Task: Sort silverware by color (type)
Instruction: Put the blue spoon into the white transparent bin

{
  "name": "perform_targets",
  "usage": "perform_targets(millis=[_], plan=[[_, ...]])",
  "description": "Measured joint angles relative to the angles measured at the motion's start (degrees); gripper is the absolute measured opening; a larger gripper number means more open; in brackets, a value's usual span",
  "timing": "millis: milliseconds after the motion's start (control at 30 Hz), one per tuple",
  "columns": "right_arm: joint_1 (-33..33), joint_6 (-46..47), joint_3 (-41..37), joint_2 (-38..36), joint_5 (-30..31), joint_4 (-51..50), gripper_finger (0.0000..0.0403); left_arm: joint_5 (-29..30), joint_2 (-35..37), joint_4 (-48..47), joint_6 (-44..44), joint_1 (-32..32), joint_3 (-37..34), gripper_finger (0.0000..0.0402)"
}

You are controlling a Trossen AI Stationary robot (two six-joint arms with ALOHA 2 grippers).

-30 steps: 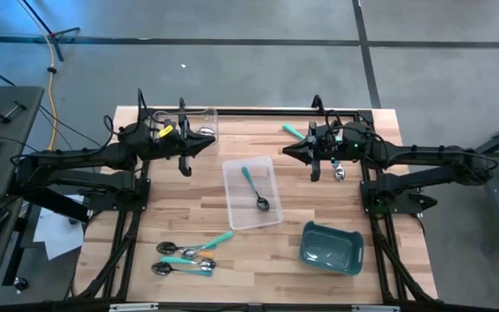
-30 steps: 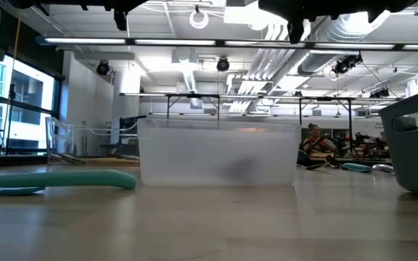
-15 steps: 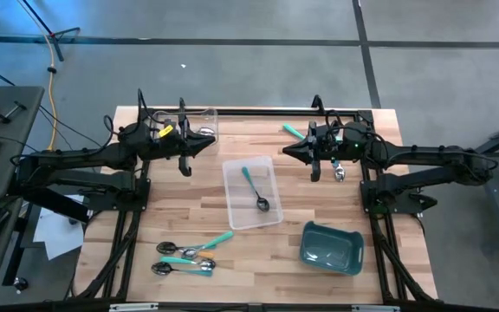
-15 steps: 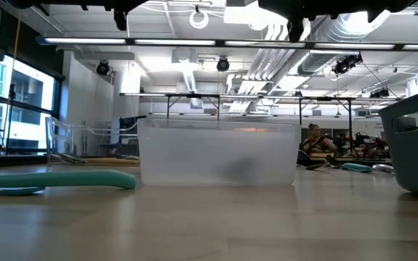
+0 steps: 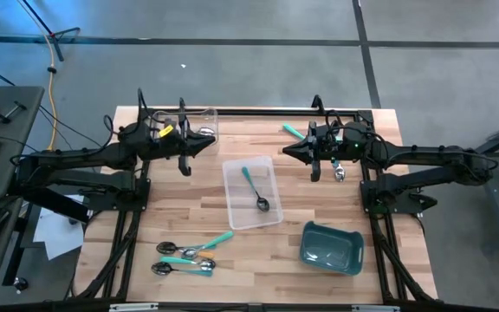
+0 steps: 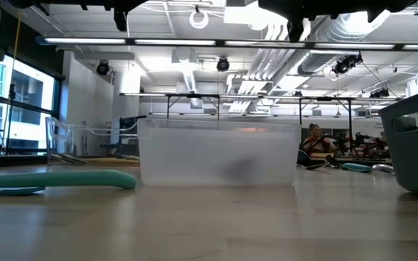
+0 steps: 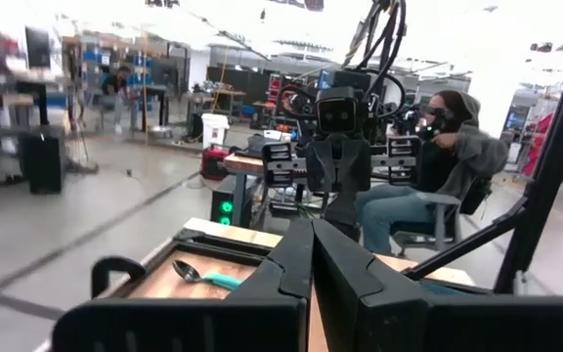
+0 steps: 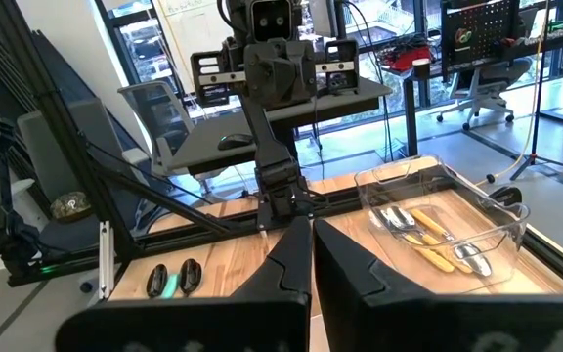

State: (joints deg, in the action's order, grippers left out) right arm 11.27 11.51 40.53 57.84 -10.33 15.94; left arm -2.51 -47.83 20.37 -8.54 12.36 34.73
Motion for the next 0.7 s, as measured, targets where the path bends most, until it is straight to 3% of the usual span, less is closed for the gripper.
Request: perform_targets(millis=[133, 333, 533, 700], plan=[[0.0, 0.2, 0.0, 0.0, 0.0, 0.0, 0.0000, 0.2, 0.0, -8.1, -1.5, -1.2, 3.8, 0.0009], [0.0, 0.3, 0.0, 0.0, 0.0, 0.0, 0.0000, 2.0, -0.3, -32.4, -3.4, -6.0, 13.9, 0.0048], [0.0, 0.4, 0.0, 0.0, 0.0, 0.0, 0.0000, 2.0, -1.1, -51.7, -13.2, -14.1, 19.3, 0.0102], [0.0, 0.4, 0.0, 0.0, 0.0, 0.0, 0.0000, 1.9, -3.8, -59.2, -22.4, -22.6, 19.4, 0.0125]])
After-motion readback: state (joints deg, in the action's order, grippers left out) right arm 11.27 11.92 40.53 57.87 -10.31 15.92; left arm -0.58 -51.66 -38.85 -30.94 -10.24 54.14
